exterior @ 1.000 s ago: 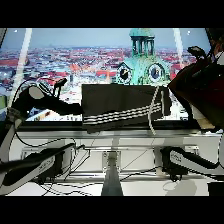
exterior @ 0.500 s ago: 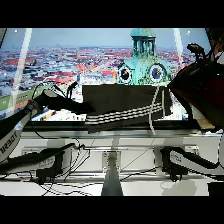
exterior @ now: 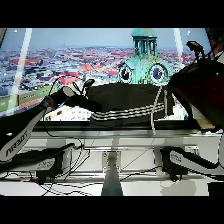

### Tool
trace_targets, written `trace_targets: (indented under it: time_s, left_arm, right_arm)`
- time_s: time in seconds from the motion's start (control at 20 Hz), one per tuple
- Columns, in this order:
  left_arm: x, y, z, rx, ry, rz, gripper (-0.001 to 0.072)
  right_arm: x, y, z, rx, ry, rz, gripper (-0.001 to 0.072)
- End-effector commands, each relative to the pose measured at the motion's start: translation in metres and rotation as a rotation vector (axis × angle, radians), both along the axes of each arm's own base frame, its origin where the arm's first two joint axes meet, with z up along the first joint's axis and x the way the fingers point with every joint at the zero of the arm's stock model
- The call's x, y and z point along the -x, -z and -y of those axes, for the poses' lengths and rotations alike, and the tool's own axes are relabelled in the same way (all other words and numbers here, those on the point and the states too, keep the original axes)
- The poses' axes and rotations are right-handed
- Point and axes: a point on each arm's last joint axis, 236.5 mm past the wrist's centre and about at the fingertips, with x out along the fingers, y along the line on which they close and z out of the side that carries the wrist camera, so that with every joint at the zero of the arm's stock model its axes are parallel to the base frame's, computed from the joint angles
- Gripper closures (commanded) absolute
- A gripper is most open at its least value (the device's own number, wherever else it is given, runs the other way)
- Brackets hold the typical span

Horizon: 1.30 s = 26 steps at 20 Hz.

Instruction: Fold the clothes and pants, and hang the long-sleeved shirts on hangers.

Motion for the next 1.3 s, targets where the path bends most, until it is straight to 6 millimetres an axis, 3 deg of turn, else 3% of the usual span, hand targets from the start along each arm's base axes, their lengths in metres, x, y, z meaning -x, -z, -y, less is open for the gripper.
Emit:
trace_targets:
  time_s: [0.0,0.1,0.15,0.3,0.45,0.55,0.65,0.7,0.9,1.0,1.25]
  left_arm:
    - [-0.026,-0.023,-0.006,-0.045,0.073,0.12,0.0689]
    - [-0.041,-0.041,-0.053,-0.165,0.094,0.151,0.069]
    - [-0.048,-0.05,-0.088,-0.249,0.079,0.159,0.069]
    - [-0.047,-0.079,-0.181,-0.409,-0.011,0.15,0.0689]
    - [-0.032,-0.091,-0.24,-0.423,-0.153,0.067,0.0688]
    - [-0.031,-0.089,-0.265,-0.419,-0.232,0.037,0.0689]
    - [-0.03,-0.086,-0.274,-0.42,-0.258,0.021,0.0689]
    - [-0.03,-0.085,-0.273,-0.419,-0.256,0.018,0.0689]
    - [-0.034,-0.081,-0.255,-0.352,-0.256,0.002,0.0689]
    - [-0.037,-0.081,-0.245,-0.303,-0.266,-0.006,0.0688]
    - [-0.04,-0.084,-0.235,-0.258,-0.278,-0.006,0.0689]
  right_arm:
    - [-0.004,-0.001,0.0,-0.002,0.007,0.018,0.0051]
    - [-0.003,0.0,0.0,-0.004,0.005,0.011,0.0109]
    - [-0.001,0.003,-0.001,-0.005,0.005,0.002,0.0109]
    - [0.008,0.031,-0.007,-0.037,0.022,-0.044,0.011]
    - [0.017,0.078,-0.031,-0.157,0.101,-0.074,0.0109]
    - [0.013,0.096,-0.06,-0.321,0.207,-0.074,0.0079]
    - [0.011,0.112,-0.09,-0.444,0.258,-0.12,0.0077]
    - [0.011,0.121,-0.105,-0.472,0.253,-0.157,0.0031]
    - [0.015,0.162,-0.169,-0.527,0.244,-0.27,0.0007]
    - [0.018,0.167,-0.202,-0.571,0.226,-0.315,0.0014]
    - [0.011,0.166,-0.22,-0.414,-0.005,-0.234,0.0021]
